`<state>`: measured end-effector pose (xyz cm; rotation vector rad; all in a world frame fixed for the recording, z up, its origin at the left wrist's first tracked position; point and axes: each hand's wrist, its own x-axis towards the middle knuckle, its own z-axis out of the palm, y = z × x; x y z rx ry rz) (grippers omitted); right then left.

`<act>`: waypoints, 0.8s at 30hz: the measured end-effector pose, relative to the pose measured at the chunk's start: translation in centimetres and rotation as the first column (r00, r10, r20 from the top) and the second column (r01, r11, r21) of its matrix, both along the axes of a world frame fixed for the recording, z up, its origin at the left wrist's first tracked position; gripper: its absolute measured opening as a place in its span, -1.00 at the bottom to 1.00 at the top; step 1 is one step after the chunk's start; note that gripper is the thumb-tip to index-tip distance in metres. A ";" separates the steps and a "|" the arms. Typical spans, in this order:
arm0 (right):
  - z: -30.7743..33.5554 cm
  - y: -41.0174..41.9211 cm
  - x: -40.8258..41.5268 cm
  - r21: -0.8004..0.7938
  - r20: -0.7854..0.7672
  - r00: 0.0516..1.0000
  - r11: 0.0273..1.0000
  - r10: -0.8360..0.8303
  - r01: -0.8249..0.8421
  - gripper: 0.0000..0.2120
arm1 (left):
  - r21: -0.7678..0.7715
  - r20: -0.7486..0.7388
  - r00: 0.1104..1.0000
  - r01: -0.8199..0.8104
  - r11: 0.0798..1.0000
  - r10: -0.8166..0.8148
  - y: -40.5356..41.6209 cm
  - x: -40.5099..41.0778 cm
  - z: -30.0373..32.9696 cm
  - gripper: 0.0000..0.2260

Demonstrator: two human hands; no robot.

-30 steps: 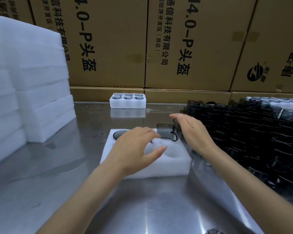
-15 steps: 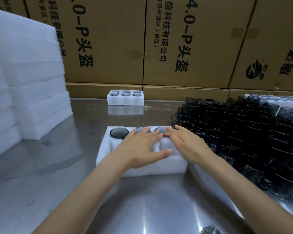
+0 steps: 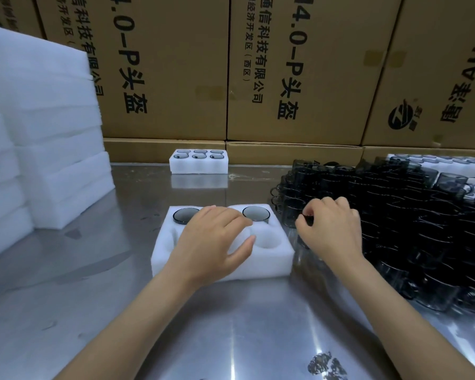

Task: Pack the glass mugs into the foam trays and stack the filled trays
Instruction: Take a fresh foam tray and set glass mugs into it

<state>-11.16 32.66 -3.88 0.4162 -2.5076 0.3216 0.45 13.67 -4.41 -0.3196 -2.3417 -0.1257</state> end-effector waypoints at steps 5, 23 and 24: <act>-0.3 1.0 -0.6 0.163 0.178 0.983 0.986 -0.048 0.018 -0.70 | 0.095 -0.059 0.997 -0.044 0.994 0.050 -1.8 1.5 0.1 -0.70; 2.4 -5.7 4.6 -0.514 -0.101 0.669 0.537 0.737 -0.669 -0.96 | 0.538 -0.060 0.977 -0.139 0.831 0.203 -7.3 4.7 -0.4 -0.66; 2.3 -6.8 5.2 -0.461 -0.075 0.615 0.520 0.785 -0.720 -0.95 | 0.545 -0.067 0.979 -0.125 0.829 0.192 -7.4 4.7 -0.4 -0.69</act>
